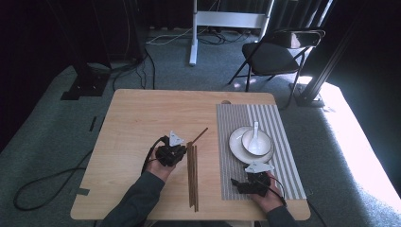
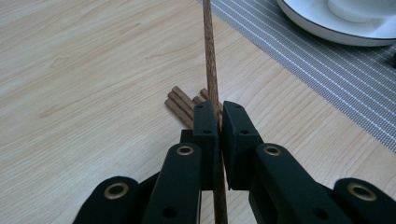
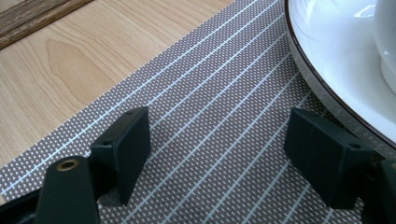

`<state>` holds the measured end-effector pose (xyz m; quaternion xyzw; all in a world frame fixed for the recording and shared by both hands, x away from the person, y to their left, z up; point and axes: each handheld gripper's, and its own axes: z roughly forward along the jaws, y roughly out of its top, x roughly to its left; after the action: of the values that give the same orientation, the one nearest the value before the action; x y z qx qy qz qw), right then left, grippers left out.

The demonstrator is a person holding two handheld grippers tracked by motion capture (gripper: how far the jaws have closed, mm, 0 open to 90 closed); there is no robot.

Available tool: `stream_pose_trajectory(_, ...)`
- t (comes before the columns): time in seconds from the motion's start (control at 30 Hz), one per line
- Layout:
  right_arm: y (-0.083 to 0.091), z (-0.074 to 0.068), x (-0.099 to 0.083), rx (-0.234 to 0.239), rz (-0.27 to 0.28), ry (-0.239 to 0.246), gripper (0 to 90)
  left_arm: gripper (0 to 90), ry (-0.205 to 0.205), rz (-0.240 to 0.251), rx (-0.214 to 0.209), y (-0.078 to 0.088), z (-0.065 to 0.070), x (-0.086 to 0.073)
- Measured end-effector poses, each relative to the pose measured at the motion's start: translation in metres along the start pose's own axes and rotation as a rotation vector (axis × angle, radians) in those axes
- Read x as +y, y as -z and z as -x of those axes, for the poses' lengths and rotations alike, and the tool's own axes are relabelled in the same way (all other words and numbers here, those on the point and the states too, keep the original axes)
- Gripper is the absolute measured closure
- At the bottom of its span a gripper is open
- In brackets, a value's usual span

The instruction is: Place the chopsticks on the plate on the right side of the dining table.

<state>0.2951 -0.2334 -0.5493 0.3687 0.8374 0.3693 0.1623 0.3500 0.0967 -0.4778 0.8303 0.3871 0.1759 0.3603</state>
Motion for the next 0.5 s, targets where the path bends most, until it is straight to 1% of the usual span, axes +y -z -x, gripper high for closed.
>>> stream_pose_trajectory(0.23,0.0,0.0,0.0,0.0,0.0,0.0,22.0,85.3,-0.015,-0.003,-0.008,-0.005,0.004,0.005)
stream_pose_trajectory(0.27,0.0,0.0,0.0,0.0,0.0,0.001,22.0,85.3,-0.022,-0.007,-0.007,-0.005,0.005,0.006)
stream_pose_trajectory(0.5,0.0,0.0,0.0,0.0,0.001,0.0,22.0,85.3,-0.036,0.0,-0.015,-0.009,0.01,0.013)
